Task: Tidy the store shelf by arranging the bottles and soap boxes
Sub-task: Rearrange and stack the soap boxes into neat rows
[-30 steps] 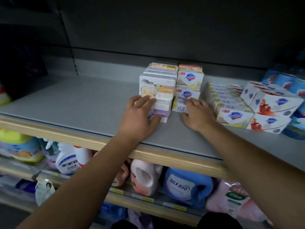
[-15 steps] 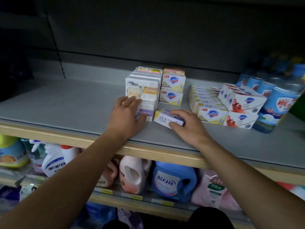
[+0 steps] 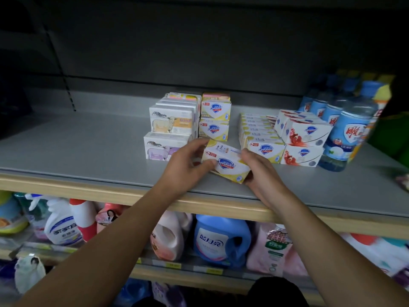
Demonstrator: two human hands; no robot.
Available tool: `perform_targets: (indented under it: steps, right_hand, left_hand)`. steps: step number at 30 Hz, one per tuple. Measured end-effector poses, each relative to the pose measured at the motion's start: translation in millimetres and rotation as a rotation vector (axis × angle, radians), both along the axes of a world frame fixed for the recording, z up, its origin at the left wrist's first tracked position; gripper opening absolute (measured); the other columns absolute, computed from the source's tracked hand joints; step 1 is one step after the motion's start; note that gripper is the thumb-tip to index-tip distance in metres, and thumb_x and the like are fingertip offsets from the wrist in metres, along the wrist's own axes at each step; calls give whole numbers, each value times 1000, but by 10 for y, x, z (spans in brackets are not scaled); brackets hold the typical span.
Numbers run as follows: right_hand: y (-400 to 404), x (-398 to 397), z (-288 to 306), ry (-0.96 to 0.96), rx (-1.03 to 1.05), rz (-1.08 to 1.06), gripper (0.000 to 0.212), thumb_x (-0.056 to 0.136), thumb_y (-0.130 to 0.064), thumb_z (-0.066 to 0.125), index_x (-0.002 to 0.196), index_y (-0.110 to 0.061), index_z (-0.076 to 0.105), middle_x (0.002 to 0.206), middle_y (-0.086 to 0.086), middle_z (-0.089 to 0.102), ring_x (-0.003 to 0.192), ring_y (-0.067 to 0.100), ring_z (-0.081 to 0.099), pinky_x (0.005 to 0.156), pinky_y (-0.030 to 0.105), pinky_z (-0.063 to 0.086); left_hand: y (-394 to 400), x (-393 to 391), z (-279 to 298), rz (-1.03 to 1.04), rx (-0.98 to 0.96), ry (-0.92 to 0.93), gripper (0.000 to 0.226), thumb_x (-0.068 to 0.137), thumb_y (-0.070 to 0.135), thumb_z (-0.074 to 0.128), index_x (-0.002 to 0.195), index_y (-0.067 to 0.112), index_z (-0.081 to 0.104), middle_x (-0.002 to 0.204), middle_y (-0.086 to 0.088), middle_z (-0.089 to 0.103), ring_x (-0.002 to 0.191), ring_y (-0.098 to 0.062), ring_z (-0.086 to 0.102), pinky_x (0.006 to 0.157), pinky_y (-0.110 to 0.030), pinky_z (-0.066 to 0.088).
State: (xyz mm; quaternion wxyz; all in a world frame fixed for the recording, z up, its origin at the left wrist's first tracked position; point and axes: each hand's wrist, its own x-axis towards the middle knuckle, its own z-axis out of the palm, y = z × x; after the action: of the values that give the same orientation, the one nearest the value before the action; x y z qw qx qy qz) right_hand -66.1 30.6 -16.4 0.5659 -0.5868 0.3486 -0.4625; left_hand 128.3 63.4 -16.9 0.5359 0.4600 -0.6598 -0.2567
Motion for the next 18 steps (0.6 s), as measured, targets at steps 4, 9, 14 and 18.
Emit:
perform_targets:
  steps: [4,9,14,18]
  right_hand:
    - [-38,-24,-76,0,-130,48,43,77,-37,70,119,-35,61,117,-2,70,115,20,64,101,49,49]
    - [-45,-62,-140,118,-328,43,81,71,-7,78,131,-50,45,127,-10,58,117,2,59,89,29,54]
    - [-25,-6,-128,21,-170,-94,43,86,-6,72,123,-19,55,116,3,63,79,18,71,71,29,57]
    - [-46,15,-108,-1,-55,-121,25,92,-27,68,108,-7,63,100,12,68,59,20,66,56,27,53]
  left_hand:
    - [-64,61,-33,23,118,200,15,90,17,68,103,11,70,91,-2,76,78,-15,71,71,-28,57]
    - [-94,59,-43,78,233,318,32,88,35,69,107,9,66,78,-14,73,57,-25,60,53,-31,50]
    - [-50,37,23,103,264,273,45,79,59,60,83,16,74,68,-12,70,48,-22,58,46,-28,47]
    - [-14,33,43,185,299,199,63,73,75,51,67,14,67,55,-13,65,44,-20,57,42,-24,43]
